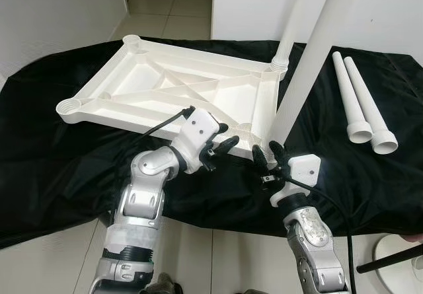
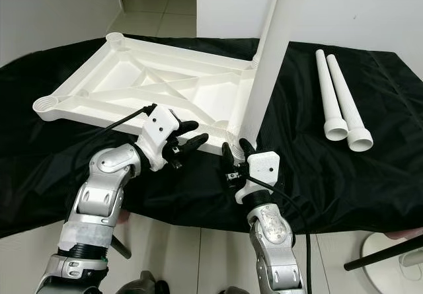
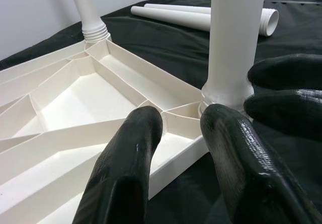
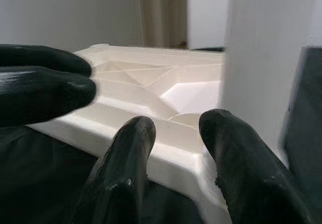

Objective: Building children table

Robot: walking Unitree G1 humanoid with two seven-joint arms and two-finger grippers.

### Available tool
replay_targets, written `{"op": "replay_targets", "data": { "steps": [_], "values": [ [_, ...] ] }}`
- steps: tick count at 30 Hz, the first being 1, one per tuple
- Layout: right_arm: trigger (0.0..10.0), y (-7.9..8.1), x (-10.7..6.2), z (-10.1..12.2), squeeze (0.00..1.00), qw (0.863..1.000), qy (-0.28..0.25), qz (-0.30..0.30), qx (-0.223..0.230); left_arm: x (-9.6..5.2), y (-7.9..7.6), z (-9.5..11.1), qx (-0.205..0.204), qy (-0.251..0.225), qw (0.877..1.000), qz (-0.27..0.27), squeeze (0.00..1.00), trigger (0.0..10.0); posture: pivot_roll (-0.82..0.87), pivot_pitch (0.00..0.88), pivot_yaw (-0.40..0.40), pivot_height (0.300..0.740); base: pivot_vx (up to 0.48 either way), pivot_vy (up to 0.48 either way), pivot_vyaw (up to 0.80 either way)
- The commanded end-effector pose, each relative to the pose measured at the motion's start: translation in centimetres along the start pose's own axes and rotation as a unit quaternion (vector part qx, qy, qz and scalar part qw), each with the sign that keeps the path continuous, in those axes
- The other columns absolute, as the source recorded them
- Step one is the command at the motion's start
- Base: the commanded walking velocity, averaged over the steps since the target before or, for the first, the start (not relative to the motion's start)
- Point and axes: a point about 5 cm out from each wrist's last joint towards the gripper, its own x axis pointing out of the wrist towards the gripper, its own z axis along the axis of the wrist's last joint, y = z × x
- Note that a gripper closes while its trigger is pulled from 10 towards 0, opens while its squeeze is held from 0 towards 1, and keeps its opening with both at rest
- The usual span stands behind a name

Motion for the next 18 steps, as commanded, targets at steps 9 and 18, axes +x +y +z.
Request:
{"op": "replay_targets", "data": {
  "steps": [9, 18],
  "values": [
    [10.0, -2.7, 1.4, 0.3, 0.00, 0.981, 0.017, 0.048, 0.187, -0.3, 2.4, 0.2, -0.008, -0.001, 0.989, 0.149, 0.00, 10.0, 0.00, 0.000, 0.044, 0.740, 0.000, 0.000, 0.00],
    [10.0, -6.6, 2.1, 0.8, 0.00, 0.984, 0.046, 0.121, 0.126, -0.1, 1.7, 0.2, -0.013, -0.002, 0.990, 0.138, 0.00, 10.0, 0.00, 0.000, 0.048, 0.740, 0.000, 0.000, 0.00]
  ]
}}
